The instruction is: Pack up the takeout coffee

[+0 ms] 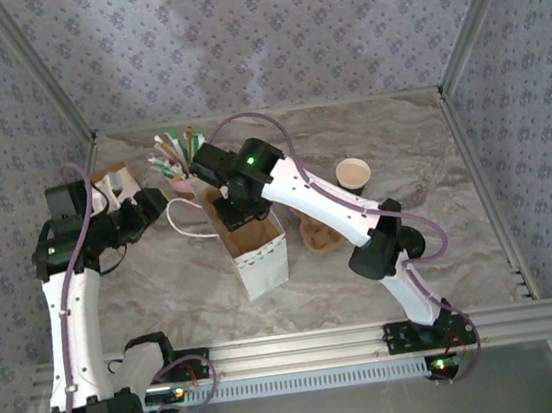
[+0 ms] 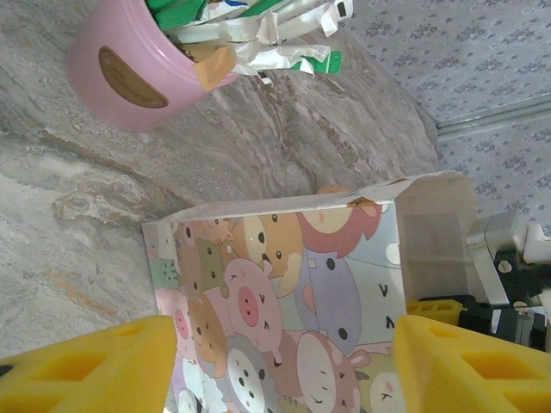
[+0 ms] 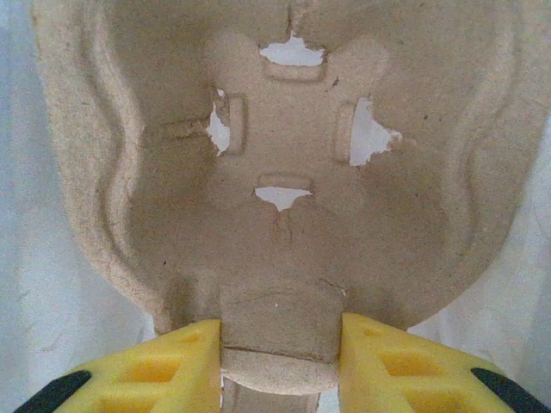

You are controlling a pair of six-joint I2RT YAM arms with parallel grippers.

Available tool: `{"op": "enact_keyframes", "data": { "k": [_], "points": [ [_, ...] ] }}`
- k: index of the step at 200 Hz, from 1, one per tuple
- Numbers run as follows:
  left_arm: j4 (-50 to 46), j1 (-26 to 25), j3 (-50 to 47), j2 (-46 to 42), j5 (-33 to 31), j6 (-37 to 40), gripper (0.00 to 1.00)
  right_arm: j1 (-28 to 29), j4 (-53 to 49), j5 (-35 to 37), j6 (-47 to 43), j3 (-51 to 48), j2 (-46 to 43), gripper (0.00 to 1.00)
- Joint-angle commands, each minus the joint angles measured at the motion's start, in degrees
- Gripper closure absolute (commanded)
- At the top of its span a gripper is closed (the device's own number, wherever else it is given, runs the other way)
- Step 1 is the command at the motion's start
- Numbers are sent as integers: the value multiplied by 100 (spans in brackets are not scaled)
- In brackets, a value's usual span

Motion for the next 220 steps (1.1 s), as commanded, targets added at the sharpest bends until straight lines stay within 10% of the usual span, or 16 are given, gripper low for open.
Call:
{"op": "enact_keyframes", "data": {
  "k": [1, 220],
  "points": [
    [114, 26, -41, -146, 108, 47, 33, 64, -272, 191, -72, 219, 141, 61],
    [140, 32, -206, -206, 88, 64, 34, 177, -191, 72, -86, -433, 406, 61]
  ]
}}
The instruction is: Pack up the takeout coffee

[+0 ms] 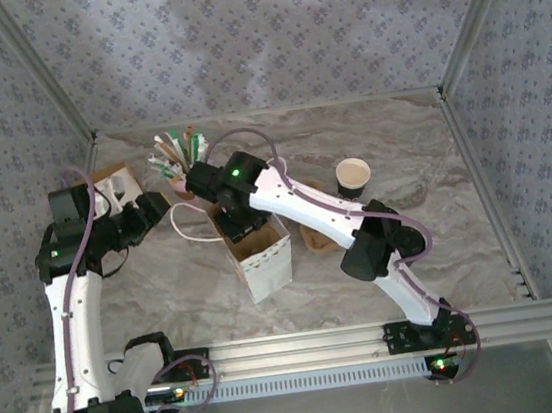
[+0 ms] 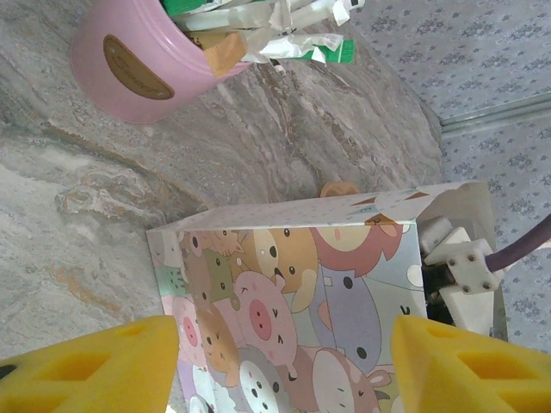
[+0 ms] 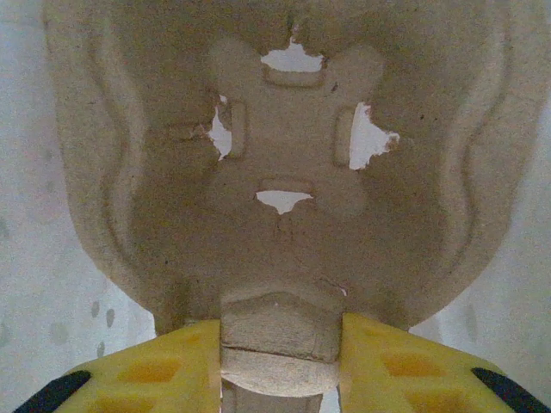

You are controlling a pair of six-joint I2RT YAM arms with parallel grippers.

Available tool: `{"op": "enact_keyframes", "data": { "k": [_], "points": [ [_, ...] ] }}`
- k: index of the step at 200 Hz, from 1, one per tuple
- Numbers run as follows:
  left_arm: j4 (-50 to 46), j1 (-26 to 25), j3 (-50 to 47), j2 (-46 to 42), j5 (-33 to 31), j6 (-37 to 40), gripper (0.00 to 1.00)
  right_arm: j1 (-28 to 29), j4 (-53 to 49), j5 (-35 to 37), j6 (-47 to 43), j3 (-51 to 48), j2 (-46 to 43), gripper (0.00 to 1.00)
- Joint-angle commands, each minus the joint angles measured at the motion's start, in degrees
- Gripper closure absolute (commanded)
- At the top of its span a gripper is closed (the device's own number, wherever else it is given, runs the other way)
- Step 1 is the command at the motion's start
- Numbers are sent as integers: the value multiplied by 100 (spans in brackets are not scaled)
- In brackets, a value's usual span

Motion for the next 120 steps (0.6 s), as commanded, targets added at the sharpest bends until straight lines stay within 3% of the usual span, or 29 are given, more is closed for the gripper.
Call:
{"op": "enact_keyframes", "data": {
  "k": [1, 120],
  "points": [
    [53, 33, 17, -95, 88, 64, 34, 41, -22, -86, -57, -150, 67, 61],
    [36, 29, 4, -67, 79, 74, 34, 77, 437, -148, -22, -964, -16, 60]
  ]
}}
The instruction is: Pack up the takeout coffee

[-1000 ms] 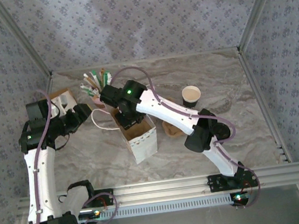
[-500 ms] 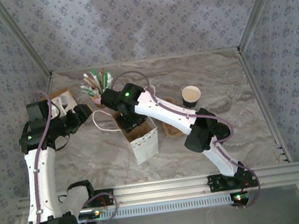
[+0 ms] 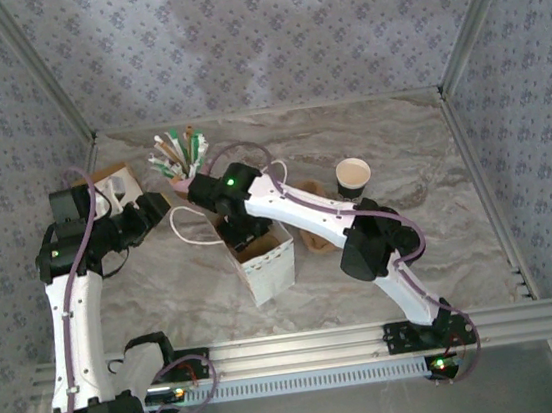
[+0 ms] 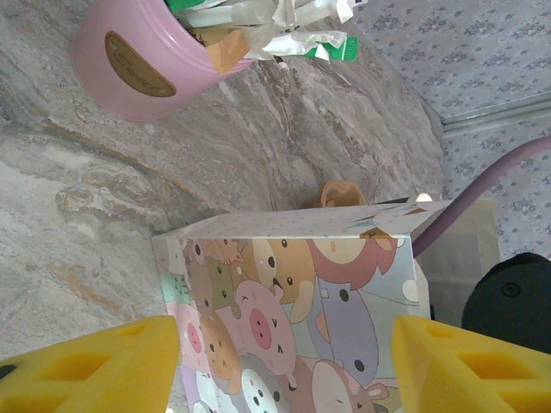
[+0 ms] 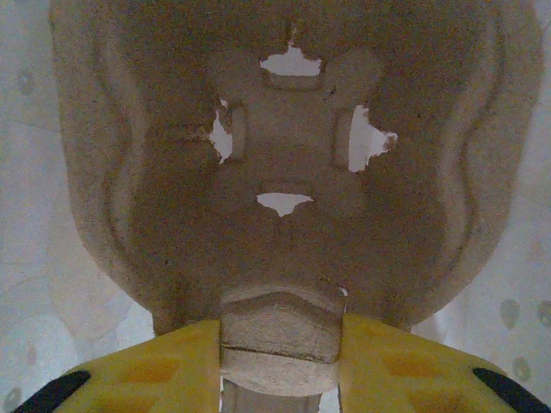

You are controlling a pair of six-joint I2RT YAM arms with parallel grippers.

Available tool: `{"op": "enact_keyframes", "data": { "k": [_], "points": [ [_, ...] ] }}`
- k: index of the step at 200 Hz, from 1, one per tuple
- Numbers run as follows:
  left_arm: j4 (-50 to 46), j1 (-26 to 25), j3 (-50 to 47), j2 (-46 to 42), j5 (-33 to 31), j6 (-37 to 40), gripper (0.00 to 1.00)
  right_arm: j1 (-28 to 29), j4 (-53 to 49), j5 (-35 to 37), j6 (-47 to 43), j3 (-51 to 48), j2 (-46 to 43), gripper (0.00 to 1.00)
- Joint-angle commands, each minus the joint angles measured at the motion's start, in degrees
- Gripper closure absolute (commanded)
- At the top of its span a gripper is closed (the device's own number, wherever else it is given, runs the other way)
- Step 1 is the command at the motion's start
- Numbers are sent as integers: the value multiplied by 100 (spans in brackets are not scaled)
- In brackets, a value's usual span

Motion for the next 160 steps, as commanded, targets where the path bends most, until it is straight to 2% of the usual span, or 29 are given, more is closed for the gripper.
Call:
{"op": "enact_keyframes", "data": {
  "k": [1, 125, 160],
  "points": [
    [34, 27, 35, -73, 79, 74, 34, 66, -4, -8, -22, -116, -19, 60],
    [37, 30, 35, -38, 57, 73, 34, 78, 349, 51, 60, -778, -326, 58],
    [49, 25, 39, -37, 58, 56, 34, 91, 386, 88, 94, -876, -496, 54]
  ]
}}
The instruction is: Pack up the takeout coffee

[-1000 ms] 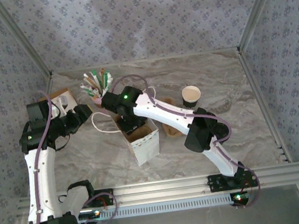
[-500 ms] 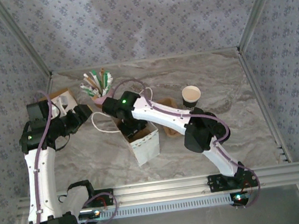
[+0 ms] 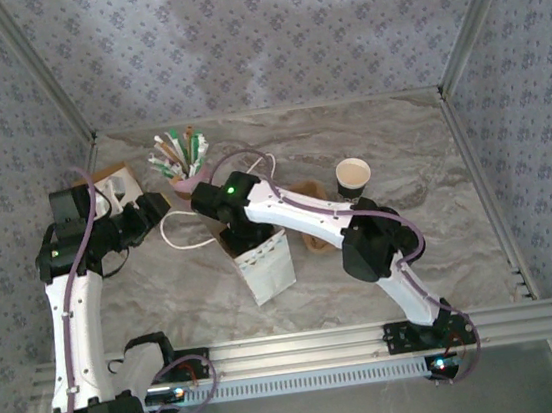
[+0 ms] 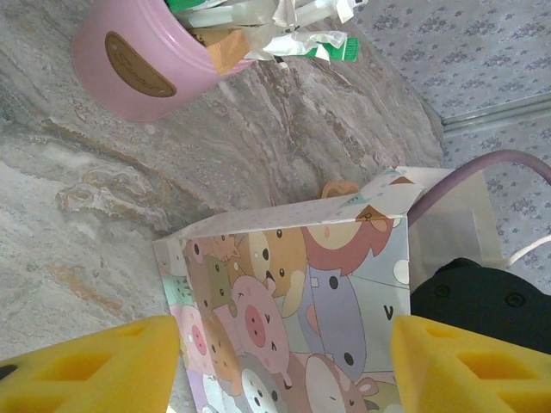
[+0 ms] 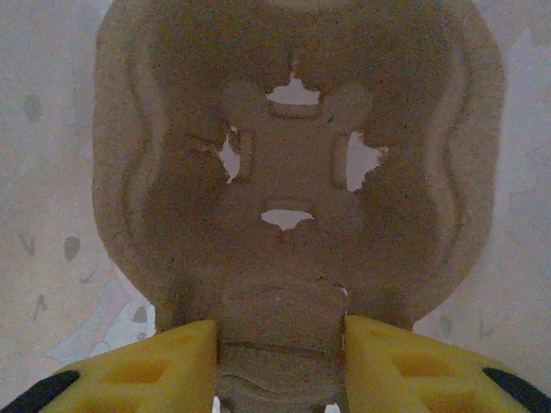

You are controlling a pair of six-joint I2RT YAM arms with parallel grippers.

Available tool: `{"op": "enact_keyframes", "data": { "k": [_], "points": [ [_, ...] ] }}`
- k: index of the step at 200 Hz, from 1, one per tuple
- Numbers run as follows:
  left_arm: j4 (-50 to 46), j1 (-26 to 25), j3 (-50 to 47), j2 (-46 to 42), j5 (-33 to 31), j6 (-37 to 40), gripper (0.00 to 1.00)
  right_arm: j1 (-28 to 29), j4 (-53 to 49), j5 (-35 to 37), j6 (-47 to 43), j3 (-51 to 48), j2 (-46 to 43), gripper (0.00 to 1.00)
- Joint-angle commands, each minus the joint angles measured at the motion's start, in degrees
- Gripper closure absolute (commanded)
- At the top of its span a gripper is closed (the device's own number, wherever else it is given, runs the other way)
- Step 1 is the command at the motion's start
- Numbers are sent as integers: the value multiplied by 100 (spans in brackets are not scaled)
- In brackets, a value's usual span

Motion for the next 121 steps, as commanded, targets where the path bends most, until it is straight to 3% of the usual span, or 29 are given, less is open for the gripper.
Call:
{"op": "enact_keyframes", "data": {
  "k": [1, 121],
  "points": [
    [45, 25, 41, -44, 58, 56, 34, 61, -140, 86, 85, -97, -319, 54],
    [-64, 17, 74, -423, -235, -145, 29, 32, -299, 122, -13, 313, -891, 29]
  ]
}}
